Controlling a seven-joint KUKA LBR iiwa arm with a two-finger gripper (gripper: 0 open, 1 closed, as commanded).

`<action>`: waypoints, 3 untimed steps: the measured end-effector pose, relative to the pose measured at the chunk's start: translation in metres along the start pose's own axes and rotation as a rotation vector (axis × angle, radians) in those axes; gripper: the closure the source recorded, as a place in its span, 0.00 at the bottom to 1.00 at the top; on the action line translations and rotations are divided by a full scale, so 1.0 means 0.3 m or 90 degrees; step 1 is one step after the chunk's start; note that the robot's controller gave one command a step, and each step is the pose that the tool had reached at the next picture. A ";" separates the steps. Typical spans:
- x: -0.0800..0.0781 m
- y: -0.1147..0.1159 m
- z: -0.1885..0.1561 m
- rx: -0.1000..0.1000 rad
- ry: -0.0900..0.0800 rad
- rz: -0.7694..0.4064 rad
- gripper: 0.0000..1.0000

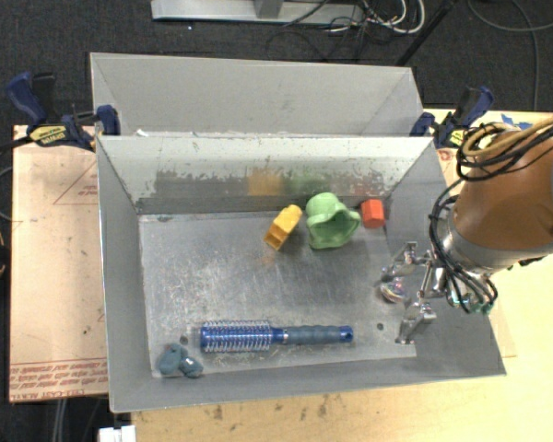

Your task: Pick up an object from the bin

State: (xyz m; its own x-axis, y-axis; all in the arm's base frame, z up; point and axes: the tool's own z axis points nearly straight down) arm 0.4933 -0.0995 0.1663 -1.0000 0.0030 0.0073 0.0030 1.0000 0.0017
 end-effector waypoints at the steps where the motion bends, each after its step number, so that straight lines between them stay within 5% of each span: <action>1: -0.017 0.292 0.311 0.002 -0.012 -0.062 0.00; 2: 0.003 0.443 0.299 0.005 -0.022 -0.183 0.00; 3: 0.016 0.450 0.303 0.002 -0.013 -0.185 1.00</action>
Offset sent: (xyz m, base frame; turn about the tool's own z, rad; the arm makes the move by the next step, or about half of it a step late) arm -0.0001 0.0856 -0.0963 -0.0939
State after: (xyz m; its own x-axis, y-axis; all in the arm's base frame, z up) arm 0.4882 0.0357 0.0757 -0.9587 -0.2841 -0.0135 -0.2841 0.9588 -0.0023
